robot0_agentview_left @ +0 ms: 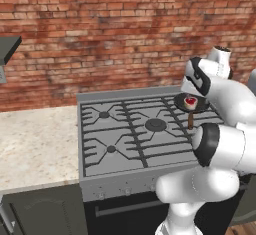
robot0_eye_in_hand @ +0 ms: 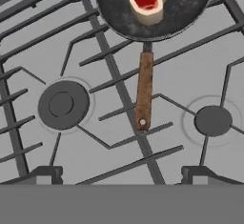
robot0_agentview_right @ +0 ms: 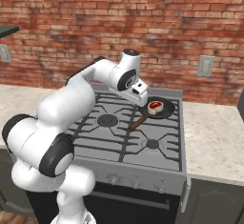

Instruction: Pick up the pan with the steak in it and place it on the dining table. Then place the steak on the plate.

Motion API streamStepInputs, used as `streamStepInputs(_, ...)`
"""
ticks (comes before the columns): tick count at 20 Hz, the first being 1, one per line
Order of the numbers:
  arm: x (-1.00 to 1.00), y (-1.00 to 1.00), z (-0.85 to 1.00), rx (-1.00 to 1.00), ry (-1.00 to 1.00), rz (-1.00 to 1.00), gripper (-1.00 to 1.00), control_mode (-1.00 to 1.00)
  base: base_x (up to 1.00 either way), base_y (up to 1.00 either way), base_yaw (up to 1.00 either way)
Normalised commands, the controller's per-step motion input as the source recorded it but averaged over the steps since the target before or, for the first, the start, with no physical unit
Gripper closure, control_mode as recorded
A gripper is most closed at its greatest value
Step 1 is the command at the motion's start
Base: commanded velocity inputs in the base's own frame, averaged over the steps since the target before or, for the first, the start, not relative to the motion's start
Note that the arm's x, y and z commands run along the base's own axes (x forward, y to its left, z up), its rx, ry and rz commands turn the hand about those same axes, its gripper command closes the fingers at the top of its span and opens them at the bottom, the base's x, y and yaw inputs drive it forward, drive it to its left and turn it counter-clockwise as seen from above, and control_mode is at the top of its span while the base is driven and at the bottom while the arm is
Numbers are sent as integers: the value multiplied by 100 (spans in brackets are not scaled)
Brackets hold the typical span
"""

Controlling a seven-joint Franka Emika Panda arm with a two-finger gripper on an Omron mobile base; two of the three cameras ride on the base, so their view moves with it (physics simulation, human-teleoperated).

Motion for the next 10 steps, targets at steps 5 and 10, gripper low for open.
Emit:
streamStepInputs(5, -1, -6, -26, -8, 0, 0, -100, -100, 0, 0, 0)
streamStepInputs(10, -7, -5, -53, -14, -3, 0, -100, -100, 0, 0, 0)
